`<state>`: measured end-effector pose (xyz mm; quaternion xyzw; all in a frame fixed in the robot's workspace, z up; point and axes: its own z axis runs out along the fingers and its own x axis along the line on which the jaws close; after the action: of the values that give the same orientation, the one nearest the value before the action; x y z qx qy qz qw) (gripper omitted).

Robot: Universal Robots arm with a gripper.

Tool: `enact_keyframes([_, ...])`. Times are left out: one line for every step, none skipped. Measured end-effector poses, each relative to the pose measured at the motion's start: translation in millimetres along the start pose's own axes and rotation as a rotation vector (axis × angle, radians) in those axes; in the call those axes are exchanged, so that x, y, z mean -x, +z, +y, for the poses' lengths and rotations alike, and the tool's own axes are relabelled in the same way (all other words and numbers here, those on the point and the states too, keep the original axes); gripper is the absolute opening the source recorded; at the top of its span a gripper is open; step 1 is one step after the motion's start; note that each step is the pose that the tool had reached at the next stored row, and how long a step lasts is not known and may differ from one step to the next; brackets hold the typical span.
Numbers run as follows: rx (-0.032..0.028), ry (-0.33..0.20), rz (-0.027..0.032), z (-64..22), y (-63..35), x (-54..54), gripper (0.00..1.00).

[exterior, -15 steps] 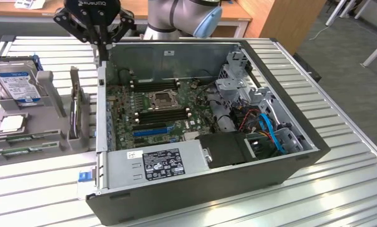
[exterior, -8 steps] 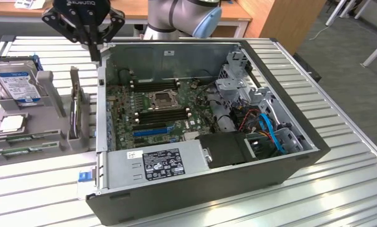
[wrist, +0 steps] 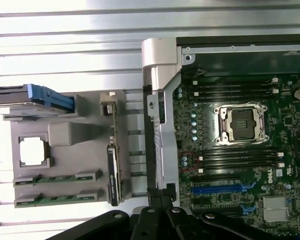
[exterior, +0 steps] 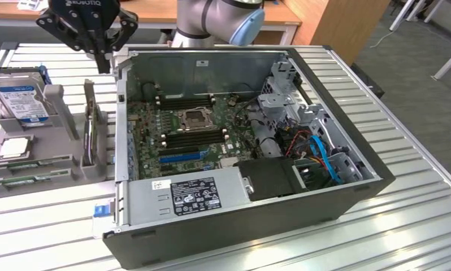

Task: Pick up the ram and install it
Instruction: 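Reach for the ram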

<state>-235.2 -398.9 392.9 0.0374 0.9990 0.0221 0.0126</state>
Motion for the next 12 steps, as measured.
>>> enact_keyframes([0.0000,0.000,0.0000,-0.1,-0.1,-1.7,0.10])
enact_keyframes([0.0000,0.000,0.0000,-0.2,-0.1,-3.5,0.10])
enact_keyframes([0.0000,0.000,0.0000,-0.4,-0.2,-5.3,0.10])
enact_keyframes([0.0000,0.000,0.0000,-0.5,-0.2,-7.2,0.10])
enact_keyframes([0.0000,0.000,0.0000,-0.7,-0.3,-9.0,0.10])
enact_keyframes([0.0000,0.000,0.0000,-0.8,-0.3,-10.9,0.10])
enact_keyframes([0.0000,0.000,0.0001,-1.0,-0.4,-12.9,0.10])
enact_keyframes([-0.0001,0.000,0.0001,-1.1,-0.5,-14.9,0.10])
enact_keyframes([0.0000,0.000,0.0001,-1.2,-0.5,-16.8,0.10])
enact_keyframes([0.0000,0.000,0.0001,-1.4,-0.5,-18.9,0.10])
enact_keyframes([0.0001,0.000,0.0000,-1.5,-0.6,-21.1,0.10])
enact_keyframes([0.0000,0.000,0.0000,-1.7,-0.6,-23.0,0.10])
